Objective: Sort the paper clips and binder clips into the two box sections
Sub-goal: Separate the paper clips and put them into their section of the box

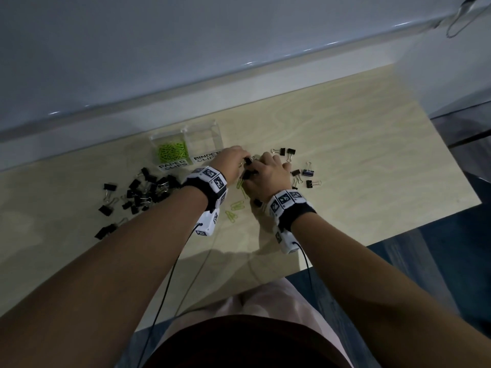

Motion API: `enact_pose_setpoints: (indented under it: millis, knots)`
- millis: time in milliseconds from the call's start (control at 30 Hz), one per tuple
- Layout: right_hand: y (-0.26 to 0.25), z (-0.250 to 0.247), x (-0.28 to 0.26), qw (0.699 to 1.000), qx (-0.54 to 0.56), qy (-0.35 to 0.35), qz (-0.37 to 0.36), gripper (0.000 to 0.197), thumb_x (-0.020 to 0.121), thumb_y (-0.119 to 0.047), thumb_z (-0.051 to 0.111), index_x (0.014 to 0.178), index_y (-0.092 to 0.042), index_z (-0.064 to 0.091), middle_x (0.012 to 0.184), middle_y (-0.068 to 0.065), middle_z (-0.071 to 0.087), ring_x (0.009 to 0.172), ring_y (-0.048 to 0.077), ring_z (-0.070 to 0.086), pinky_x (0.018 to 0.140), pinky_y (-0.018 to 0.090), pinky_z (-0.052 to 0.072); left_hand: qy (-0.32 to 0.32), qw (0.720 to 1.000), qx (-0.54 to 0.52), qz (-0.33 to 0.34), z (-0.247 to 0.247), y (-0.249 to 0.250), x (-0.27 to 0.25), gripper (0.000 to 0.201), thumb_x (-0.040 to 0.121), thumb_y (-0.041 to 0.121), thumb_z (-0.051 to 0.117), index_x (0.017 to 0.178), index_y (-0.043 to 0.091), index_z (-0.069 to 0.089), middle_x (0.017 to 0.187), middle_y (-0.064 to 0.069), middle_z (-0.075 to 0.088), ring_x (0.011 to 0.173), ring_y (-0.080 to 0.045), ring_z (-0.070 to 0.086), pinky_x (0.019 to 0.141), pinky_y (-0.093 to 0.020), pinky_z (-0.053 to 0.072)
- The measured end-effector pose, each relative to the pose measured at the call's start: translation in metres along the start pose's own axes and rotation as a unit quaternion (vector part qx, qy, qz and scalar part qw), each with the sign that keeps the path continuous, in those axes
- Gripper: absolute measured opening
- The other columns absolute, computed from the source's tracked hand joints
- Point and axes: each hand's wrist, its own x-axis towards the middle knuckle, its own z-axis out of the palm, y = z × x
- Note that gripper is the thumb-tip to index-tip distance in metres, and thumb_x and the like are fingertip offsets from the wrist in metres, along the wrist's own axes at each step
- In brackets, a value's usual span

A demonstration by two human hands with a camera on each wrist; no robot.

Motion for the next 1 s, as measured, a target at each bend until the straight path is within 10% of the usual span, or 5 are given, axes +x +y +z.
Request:
enact_pose_setpoints:
  millis: [333,800,1000]
  knots:
    - [0.087,-0.028,-0.016,0.988,0.028,0.085,0.129,0.035,0.077,-0.042,0.061,0.104,-0.02,0.06,0.109,0.002,0.052,0.103,0.024,0.048,0.093,0.046,0.036,0.019,0.998,0.052,0.027,0.017,0.009,0.004,0.041,0.089,0.008,0.057,0.129,0.016,0.051,0.12,-0.008,0.052,0.112,-0.029,0.046,0.096,-0.045,0.043]
    - [0.037,-0.025,0.023,0.999,-0.042,0.0,-0.026,0.014,0.079,-0.02,0.057,0.093,-0.02,0.061,0.097,-0.001,0.061,0.098,0.026,0.049,0.082,0.042,0.03,0.057,0.997,-0.055,0.0,0.008,0.004,-0.004,0.031,0.086,-0.003,0.052,0.113,0.011,0.059,0.11,-0.006,0.055,0.105,-0.019,0.057,0.089,-0.025,0.043]
    - [0.052,-0.03,0.018,0.994,0.095,-0.005,-0.059,0.013,0.073,-0.008,0.068,0.084,-0.01,0.061,0.085,0.007,0.059,0.076,0.027,0.058,0.07,0.041,0.051,0.11,0.992,-0.045,0.051,0.002,0.017,0.012,0.036,0.082,-0.011,0.05,0.108,0.012,0.06,0.104,-0.008,0.052,0.097,-0.024,0.054,0.085,-0.041,0.05]
